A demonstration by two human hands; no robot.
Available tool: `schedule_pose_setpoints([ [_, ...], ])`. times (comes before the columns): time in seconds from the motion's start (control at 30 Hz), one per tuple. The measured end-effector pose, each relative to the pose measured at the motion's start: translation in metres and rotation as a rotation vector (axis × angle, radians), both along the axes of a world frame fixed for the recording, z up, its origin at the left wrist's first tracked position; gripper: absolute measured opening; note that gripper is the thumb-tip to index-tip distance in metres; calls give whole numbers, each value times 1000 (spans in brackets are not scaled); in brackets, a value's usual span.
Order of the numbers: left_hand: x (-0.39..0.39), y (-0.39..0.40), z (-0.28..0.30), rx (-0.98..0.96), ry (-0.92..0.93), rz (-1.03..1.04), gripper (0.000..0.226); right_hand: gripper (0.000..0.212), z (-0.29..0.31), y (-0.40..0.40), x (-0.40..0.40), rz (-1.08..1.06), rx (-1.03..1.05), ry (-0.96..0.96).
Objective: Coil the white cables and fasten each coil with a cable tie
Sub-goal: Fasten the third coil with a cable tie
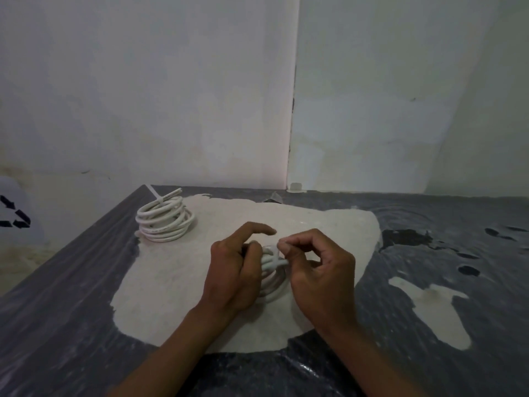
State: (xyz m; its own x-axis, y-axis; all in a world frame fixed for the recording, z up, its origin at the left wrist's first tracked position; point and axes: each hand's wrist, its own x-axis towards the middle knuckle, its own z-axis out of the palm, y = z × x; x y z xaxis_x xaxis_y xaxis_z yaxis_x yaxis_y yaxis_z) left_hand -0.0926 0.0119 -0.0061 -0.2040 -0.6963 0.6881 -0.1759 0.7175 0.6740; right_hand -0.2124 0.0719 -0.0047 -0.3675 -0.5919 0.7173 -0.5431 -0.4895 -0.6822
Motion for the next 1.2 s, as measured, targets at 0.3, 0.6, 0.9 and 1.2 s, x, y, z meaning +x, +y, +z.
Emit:
schedule_pose_setpoints([
  [0.3, 4, -9, -10, 63, 122, 69, 32, 12, -10, -7, 21, 69, 133, -286],
  [0.6, 12, -9, -24, 539, 291, -15, 40, 12, -3, -22, 44, 159, 185, -339],
  [0.9, 13, -16, -4, 404, 321, -20, 26, 11, 4, -30, 38, 241, 292, -286],
  [1.2, 9, -17, -6, 403, 282, 34, 17, 13, 7, -28, 41, 245, 263, -239],
])
